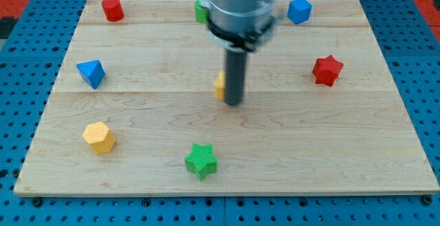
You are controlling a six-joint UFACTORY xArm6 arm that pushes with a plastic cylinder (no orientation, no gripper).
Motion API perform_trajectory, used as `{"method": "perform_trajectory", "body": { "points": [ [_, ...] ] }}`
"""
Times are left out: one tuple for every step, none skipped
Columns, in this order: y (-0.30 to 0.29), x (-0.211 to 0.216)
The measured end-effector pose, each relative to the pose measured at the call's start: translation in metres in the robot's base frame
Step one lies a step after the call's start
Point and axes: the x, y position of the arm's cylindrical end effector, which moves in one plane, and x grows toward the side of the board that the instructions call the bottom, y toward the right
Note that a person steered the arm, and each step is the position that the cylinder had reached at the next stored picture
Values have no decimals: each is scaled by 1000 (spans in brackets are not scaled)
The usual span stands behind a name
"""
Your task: Push the red star towards left
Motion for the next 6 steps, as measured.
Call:
{"method": "perform_trajectory", "body": {
  "points": [
    [22,-5],
    [119,0],
    [192,-4],
    [237,-14],
    [244,-35],
    [181,-45]
  ]
}}
